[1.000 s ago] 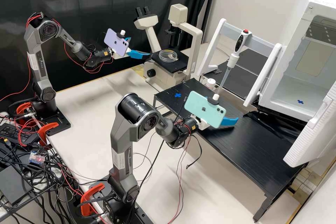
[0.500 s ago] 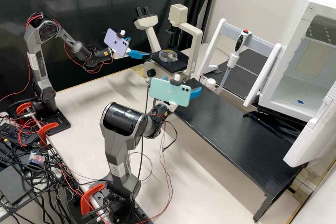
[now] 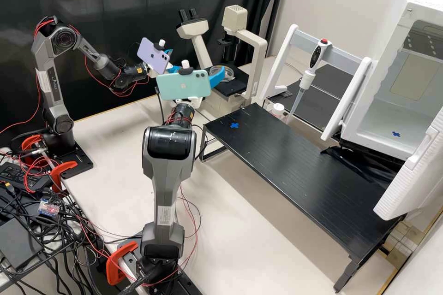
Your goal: Move the petri dish to the bench
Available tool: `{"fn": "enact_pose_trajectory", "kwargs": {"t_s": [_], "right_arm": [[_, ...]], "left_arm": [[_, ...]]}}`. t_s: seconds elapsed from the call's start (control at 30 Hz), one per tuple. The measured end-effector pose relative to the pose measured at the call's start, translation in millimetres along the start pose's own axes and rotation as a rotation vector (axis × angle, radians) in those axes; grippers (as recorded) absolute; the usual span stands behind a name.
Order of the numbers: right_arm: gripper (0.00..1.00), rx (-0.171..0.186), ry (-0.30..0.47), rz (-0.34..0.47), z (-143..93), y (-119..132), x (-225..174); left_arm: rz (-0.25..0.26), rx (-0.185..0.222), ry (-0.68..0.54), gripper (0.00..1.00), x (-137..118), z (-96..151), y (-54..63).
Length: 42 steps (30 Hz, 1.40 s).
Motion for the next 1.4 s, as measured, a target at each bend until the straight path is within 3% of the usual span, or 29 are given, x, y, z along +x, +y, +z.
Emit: {"fn": "enact_pose_trajectory", "kwargs": {"t_s": [0.17,0.33,0.57,0.73,0.87,1.13,1.4], "right_arm": [[1.00,-0.010,-0.007,-0.071,-5,-7,34],[1.00,-0.018,-0.043,-0.122,7,-6,68],[1.00,0.083,-0.127,-0.130,38,10,106],[1.00,0.104,-0.116,-0.127,42,18,123],[1.00,0.099,-0.100,-0.153,40,16,132],[1.00,0.103,-0.130,-0.253,47,-6,150],[1.00,0.180,-0.185,-0.303,64,-12,168]], "left_arm": [[0.000,0.000,0.000,1.00,0,0,0.0],[0.000,0.000,0.000,1.00,0,0,0.0],[0.000,0.000,0.000,1.00,0,0,0.0],[0.000,0.000,0.000,1.00,0,0,0.0],[0.000,0.000,0.000,1.00,0,0,0.0],[0.000,0.000,0.000,1.00,0,0,0.0],[0.000,0.000,0.000,1.00,0,0,0.0]]}}
